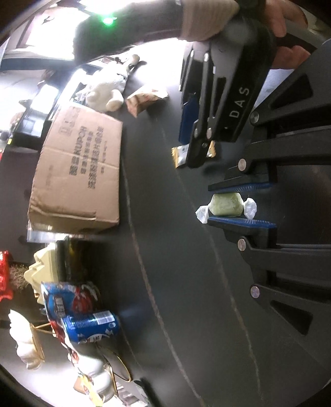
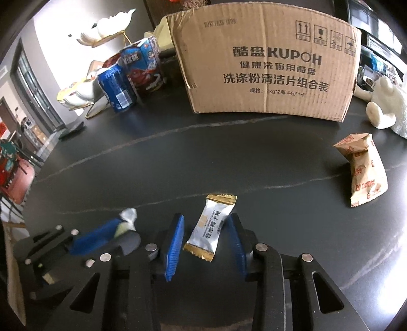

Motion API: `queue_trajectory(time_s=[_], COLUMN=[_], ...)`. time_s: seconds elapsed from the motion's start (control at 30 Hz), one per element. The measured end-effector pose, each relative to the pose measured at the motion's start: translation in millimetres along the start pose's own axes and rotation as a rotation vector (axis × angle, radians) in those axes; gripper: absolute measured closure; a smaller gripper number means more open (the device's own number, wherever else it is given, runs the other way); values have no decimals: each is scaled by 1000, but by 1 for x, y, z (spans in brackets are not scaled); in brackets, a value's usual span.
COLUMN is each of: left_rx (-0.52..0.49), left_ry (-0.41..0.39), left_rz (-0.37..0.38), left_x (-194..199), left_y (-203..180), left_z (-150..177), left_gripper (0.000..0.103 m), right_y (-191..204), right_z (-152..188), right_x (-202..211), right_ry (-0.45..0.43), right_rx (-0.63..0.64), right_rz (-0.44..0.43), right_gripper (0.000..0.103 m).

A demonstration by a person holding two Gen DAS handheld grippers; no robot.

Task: Organize snacks
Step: 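Grasp the pale green candy with the left tool while the right tool grasps the white-gold candy, then carry both candies over the box and open both tools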

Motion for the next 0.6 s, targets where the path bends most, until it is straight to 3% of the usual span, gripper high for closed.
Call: queue_trajectory(time_s=[0.13,0.6], left_rx=[21,12], left_ry=[-7,-46], left_rz=[7,14], left_x=[1,23], left_y=[4,-4], left_z=[-6,-15], left_gripper=[84,84], right_y=[0,1], right_z=[0,5], right_x=[-1,30], right_ry=[-7,-63], right_rx=[12,19], right_rz=[33,10], right_gripper=[82,82])
Point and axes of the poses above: each gripper's, at about its wrist camera, not at the fingertips, and x roughly against the way its jaws point, y to its left, z to its underside, the point moved 7 cm from there along -x, roughly the way its jaws point, and after that the axes turned 15 degrees about y, right-handed, at the moved point
